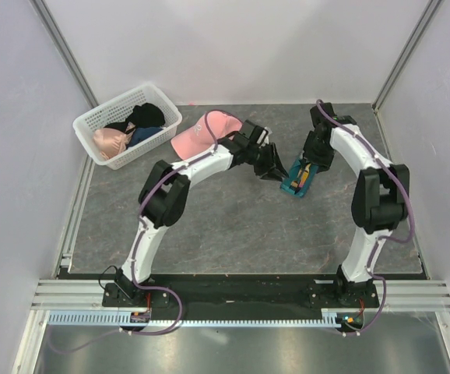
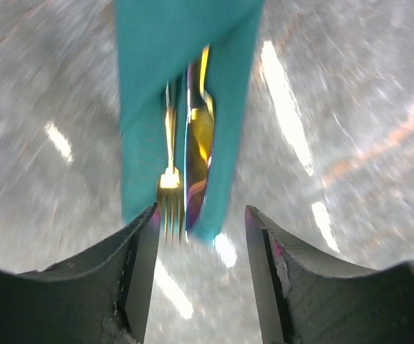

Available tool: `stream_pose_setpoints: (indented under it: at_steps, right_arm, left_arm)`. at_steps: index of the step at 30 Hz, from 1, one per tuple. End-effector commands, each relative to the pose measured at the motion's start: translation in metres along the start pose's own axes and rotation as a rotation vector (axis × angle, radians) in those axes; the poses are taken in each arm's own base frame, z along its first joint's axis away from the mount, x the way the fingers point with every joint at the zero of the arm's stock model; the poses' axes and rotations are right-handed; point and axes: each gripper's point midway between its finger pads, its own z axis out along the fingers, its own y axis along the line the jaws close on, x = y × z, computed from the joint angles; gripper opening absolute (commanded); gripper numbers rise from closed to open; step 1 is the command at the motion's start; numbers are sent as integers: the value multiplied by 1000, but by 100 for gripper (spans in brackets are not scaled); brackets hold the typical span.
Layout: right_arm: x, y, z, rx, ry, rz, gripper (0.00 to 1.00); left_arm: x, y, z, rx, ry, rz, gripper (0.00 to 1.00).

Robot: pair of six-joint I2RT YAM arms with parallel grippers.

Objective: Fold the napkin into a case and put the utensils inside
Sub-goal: Insert the knife into the folded napkin, then reset both arms

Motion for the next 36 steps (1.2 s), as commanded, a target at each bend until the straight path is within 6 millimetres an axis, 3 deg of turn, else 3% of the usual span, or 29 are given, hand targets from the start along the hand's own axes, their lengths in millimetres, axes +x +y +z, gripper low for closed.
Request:
stream_pose_setpoints:
  at_steps: [1, 3, 7, 8, 9, 11, 13, 14, 15, 16, 19, 21, 22, 24, 27, 30, 32, 34, 36]
  right_arm:
    - [9, -9, -59, -76, -48, -55, 59]
    - [24, -12, -64, -99, -21, -69, 59]
    - [39, -14, -93, -168, -56, -93, 60]
    - [45, -7, -99, -225, -40, -104, 60]
    - [49, -3, -108, -273, -44, -110, 61]
    - [66, 23, -120, -451, -1, -141, 62]
    - [80, 51, -138, -586, -26, -196, 68]
    - [89, 63, -146, -634, -20, -205, 69]
    - [109, 82, -159, -689, -19, -263, 70]
    - [115, 97, -163, -731, -41, -279, 71]
    - [145, 134, -181, -864, -49, -246, 89]
    - [160, 147, -202, -953, -56, -177, 98]
    - [164, 152, -198, -987, -74, -153, 98]
    - [174, 154, -210, -1038, -79, -101, 98]
    - [188, 145, -201, -1022, -63, -61, 98]
    - [200, 113, -164, -819, -22, -37, 98]
    - [206, 103, -155, -772, -7, -53, 98]
    - [217, 105, -161, -835, 19, -118, 98]
    - [222, 113, -183, -992, -11, -155, 98]
  left_arm:
    - [3, -46, -61, 62, -47, 138, 38]
    - [18, -52, -77, 84, -21, 158, 37]
    - [43, -61, -111, 123, -2, 240, 36]
    - [52, -54, -115, 118, 12, 250, 36]
    - [59, -68, -135, 157, -4, 313, 36]
    - [76, -62, -148, 160, 10, 340, 37]
    - [92, -72, -176, 204, -7, 406, 38]
    - [104, -60, -178, 195, 15, 395, 39]
    - [116, -70, -197, 238, 7, 426, 39]
    - [129, -57, -198, 234, 30, 410, 39]
    - [156, -54, -223, 285, 13, 424, 40]
    - [166, -56, -238, 318, -17, 453, 41]
    - [175, -54, -248, 334, -37, 466, 41]
    - [181, -56, -258, 352, -62, 477, 41]
    - [192, -61, -276, 397, -105, 497, 42]
    - [195, -63, -284, 418, -133, 499, 42]
    - [198, -66, -289, 437, -141, 509, 42]
    - [201, -73, -297, 476, -169, 524, 42]
    - [204, -80, -314, 511, -237, 549, 42]
